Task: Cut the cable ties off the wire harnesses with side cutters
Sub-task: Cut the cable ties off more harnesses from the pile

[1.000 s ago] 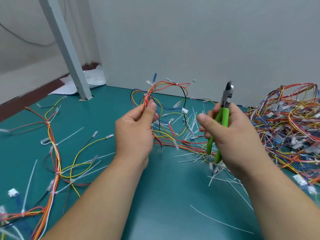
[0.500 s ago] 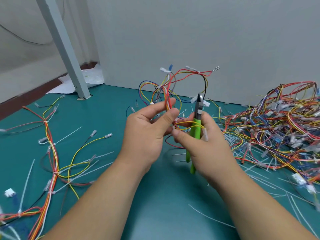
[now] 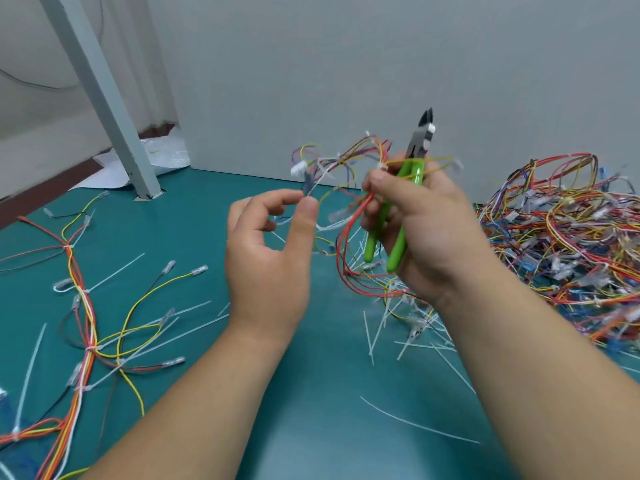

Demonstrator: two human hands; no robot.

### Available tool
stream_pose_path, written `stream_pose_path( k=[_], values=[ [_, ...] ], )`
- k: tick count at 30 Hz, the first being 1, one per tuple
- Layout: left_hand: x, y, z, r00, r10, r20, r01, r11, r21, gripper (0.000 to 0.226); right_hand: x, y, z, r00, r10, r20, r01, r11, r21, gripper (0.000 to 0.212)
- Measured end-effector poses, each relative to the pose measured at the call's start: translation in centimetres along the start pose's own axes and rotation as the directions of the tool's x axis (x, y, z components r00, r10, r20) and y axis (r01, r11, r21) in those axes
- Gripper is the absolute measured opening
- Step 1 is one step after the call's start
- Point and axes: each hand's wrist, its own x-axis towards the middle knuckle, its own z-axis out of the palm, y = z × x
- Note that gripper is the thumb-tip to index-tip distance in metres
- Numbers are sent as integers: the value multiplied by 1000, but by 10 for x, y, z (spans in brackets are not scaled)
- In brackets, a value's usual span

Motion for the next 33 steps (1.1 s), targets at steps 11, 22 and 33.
stream_pose_path(
  k=[11, 22, 33],
  values=[
    [-8, -9, 11, 839, -278, 469, 327, 945, -24, 75, 56, -86, 46, 985, 100, 141, -141, 936, 321, 30],
    [-7, -6, 10, 776, -290, 560, 385, 921, -57, 7, 78, -99, 42, 990, 122, 67, -139, 859, 492, 28],
    [13, -19, 2, 899, -438, 4, 434, 889, -148, 42, 64, -64, -4, 978, 175, 110, -206, 858, 471, 27]
  ],
)
